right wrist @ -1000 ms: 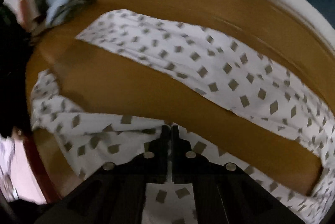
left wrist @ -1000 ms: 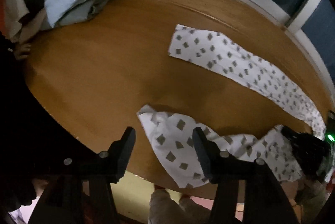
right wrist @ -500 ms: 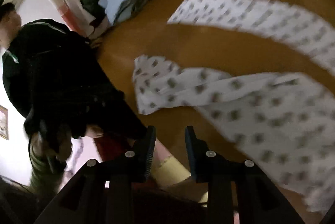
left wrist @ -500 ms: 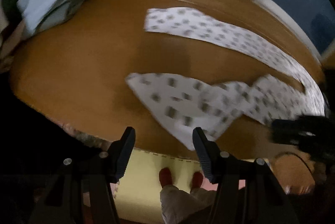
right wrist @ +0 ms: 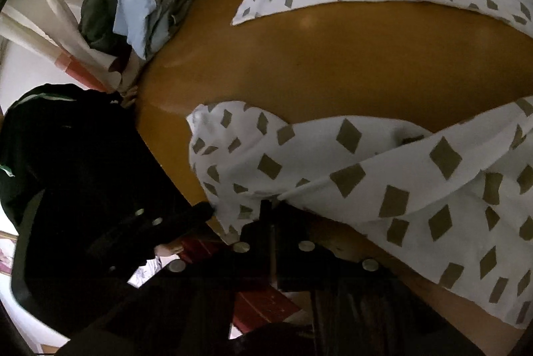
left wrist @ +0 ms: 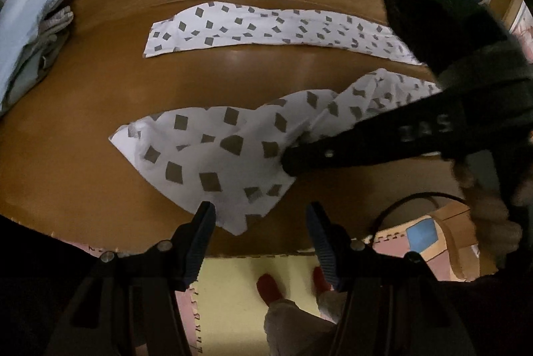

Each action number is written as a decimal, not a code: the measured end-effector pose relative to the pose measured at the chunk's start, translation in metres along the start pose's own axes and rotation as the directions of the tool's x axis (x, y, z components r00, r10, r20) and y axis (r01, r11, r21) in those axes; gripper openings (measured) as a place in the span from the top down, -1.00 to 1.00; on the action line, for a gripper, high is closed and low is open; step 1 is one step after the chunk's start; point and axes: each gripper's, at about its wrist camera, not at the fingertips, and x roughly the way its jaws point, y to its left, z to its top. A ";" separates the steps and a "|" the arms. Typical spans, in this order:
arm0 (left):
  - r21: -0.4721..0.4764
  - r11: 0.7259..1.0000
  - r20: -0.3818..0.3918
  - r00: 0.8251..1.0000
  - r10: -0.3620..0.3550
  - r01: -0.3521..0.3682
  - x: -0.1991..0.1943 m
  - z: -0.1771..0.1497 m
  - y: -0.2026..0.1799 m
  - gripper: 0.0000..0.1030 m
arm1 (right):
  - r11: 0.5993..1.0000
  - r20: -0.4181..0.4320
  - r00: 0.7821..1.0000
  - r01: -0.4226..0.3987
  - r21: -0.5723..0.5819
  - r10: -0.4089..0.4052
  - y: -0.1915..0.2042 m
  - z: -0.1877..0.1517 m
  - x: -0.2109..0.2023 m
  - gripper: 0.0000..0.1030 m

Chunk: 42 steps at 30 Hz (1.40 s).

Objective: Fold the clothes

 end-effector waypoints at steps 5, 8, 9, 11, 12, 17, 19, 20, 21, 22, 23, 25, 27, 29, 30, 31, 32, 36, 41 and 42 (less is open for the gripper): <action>0.003 0.999 0.052 0.997 0.051 -0.051 0.000 0.002 0.008 -0.05 | 0.991 0.027 0.992 -0.124 -0.054 0.126 0.022 0.002 -0.025 0.95; -0.009 0.997 0.094 0.993 0.075 -0.074 -0.011 0.007 0.018 0.41 | 0.982 0.039 0.988 -0.146 -0.116 0.152 0.039 0.005 -0.042 0.95; -0.013 0.997 0.107 0.991 0.083 -0.082 -0.015 0.008 0.021 0.52 | 0.980 0.043 0.987 -0.149 -0.133 0.156 0.043 0.007 -0.047 0.95; -0.029 0.995 0.137 0.985 0.100 -0.097 -0.027 0.015 0.031 0.52 | 0.974 0.053 0.985 -0.153 -0.168 0.164 0.050 0.011 -0.056 0.95; -0.035 0.993 0.148 0.982 0.114 -0.110 -0.032 0.022 0.037 0.52 | 0.973 0.063 0.985 -0.147 -0.179 0.161 0.052 0.016 -0.058 0.95; -0.055 0.990 0.155 0.978 0.139 -0.132 -0.038 0.053 0.058 0.47 | 0.988 0.143 0.989 -0.013 -0.151 0.035 0.036 0.067 -0.045 0.85; -0.060 0.989 0.147 0.979 0.140 -0.132 -0.036 0.065 0.063 0.46 | 0.992 0.164 0.984 0.090 -0.088 -0.075 0.021 0.082 -0.036 0.81; -0.063 0.989 0.143 0.980 0.140 -0.132 -0.034 0.070 0.066 0.45 | 0.988 0.172 0.976 0.141 -0.055 -0.130 0.014 0.089 -0.032 0.77; -0.066 0.989 0.140 0.980 0.140 -0.132 -0.033 0.076 0.069 0.44 | 0.983 0.182 0.967 0.184 -0.026 -0.177 0.007 0.095 -0.029 0.76; -0.069 0.989 0.136 0.981 0.141 -0.132 -0.032 0.082 0.072 0.44 | 0.984 0.217 0.962 0.177 -0.021 -0.168 0.004 0.088 -0.038 0.76; -0.071 0.989 0.132 0.981 0.141 -0.132 -0.031 0.087 0.075 0.40 | 0.985 0.253 0.954 0.169 -0.017 -0.159 0.002 0.081 -0.047 0.72; -0.077 0.988 0.124 0.982 0.141 -0.132 -0.029 0.099 0.080 0.32 | 0.983 0.305 0.937 0.184 -0.021 -0.169 0.000 0.062 -0.063 0.65; -0.071 0.989 0.112 0.984 0.137 -0.129 -0.020 0.108 0.081 0.29 | 0.972 0.313 0.928 0.228 -0.050 -0.202 0.002 0.041 -0.068 0.61; -0.056 0.990 0.099 0.986 0.133 -0.128 -0.008 0.117 0.078 0.29 | 0.957 0.298 0.925 0.275 -0.093 -0.236 0.004 0.020 -0.066 0.61; -0.037 0.988 0.099 0.984 0.151 -0.148 -0.001 0.125 0.076 0.27 | 0.948 0.290 0.922 0.297 -0.114 -0.254 0.006 0.010 -0.063 0.61; -0.014 0.981 0.098 0.976 0.195 -0.194 0.009 0.133 0.075 0.25 | 0.938 0.275 0.921 0.321 -0.134 -0.276 0.009 0.003 -0.056 0.61; -0.005 0.968 0.090 0.964 0.250 -0.250 0.018 0.139 0.076 0.20 | 0.927 0.256 0.920 0.342 -0.151 -0.298 0.008 -0.003 -0.048 0.62; -0.070 0.939 -0.013 0.942 0.336 -0.336 0.050 0.162 0.103 0.20 | 0.919 0.207 0.924 0.357 -0.169 -0.321 -0.002 -0.016 -0.027 0.62; -0.102 0.963 0.004 0.968 0.250 -0.249 0.024 0.159 0.112 0.17 | 0.924 0.217 0.926 0.346 -0.161 -0.309 -0.008 -0.019 -0.030 0.61; -0.103 0.971 0.008 0.976 0.220 -0.218 0.019 0.155 0.109 0.14 | 0.924 0.216 0.925 0.348 -0.159 -0.311 -0.008 -0.019 -0.030 0.60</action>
